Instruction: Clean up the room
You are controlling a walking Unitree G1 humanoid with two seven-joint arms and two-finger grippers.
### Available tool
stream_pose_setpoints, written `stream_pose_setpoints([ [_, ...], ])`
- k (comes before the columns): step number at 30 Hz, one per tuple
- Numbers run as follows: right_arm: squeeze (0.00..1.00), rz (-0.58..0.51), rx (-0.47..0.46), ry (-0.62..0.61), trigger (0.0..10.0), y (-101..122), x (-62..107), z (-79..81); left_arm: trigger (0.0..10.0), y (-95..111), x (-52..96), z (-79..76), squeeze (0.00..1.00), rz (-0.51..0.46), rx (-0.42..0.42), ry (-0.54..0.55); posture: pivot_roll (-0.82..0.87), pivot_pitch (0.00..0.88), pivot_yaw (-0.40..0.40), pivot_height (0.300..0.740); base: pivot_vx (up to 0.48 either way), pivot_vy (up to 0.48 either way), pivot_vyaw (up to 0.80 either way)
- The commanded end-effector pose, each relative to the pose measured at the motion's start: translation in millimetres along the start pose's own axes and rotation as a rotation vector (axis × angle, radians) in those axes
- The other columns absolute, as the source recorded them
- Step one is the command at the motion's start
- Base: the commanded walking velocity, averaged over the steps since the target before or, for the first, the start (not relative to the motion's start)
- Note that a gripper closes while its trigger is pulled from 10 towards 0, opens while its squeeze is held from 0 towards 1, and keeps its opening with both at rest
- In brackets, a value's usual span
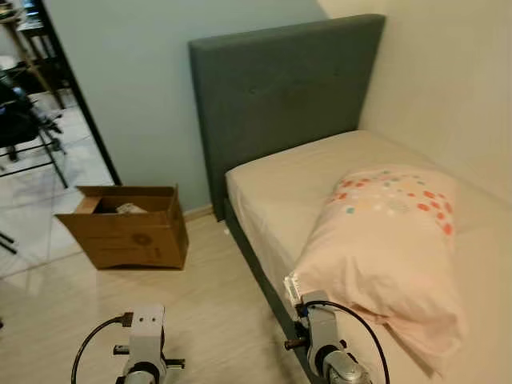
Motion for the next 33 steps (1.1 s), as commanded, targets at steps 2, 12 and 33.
stream_pose_setpoints([
  [2,0.00,0.010,0.006,0.018,10.0,-1.1,-0.8,4.9,10.0,-2.2,1.0,6.6,0.00,0.010,-0.023,0.011,-0.01,0.066,-0.015,0.740,0.000,0.000,0.80],
  [12,0.00,0.003,-0.009,0.016,10.0,1.2,-1.9,5.7,10.0,4.9,-1.3,2.5,0.00,-0.015,-0.044,-0.012,0.00,0.064,-0.005,0.740,0.000,0.000,0.80],
  [33,0.00,0.008,-0.006,-0.009,10.0,-0.7,-1.5,3.6,10.0,5.4,-1.1,-0.6,0.00,-0.011,-0.077,-0.035,0.00,0.060,0.000,0.740,0.000,-0.038,0.80],
])
Point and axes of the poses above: a point about 5 cm out from each wrist's last joint towards the gripper, its own x axis pointing back from the gripper into the wrist, its own y axis along the axis of the wrist's last joint, z = x × y, the point moved 4 cm from there along -x, pointing out of the wrist towards the gripper, and after that the axes turned 4 degrees about x, right-handed, at the moved point
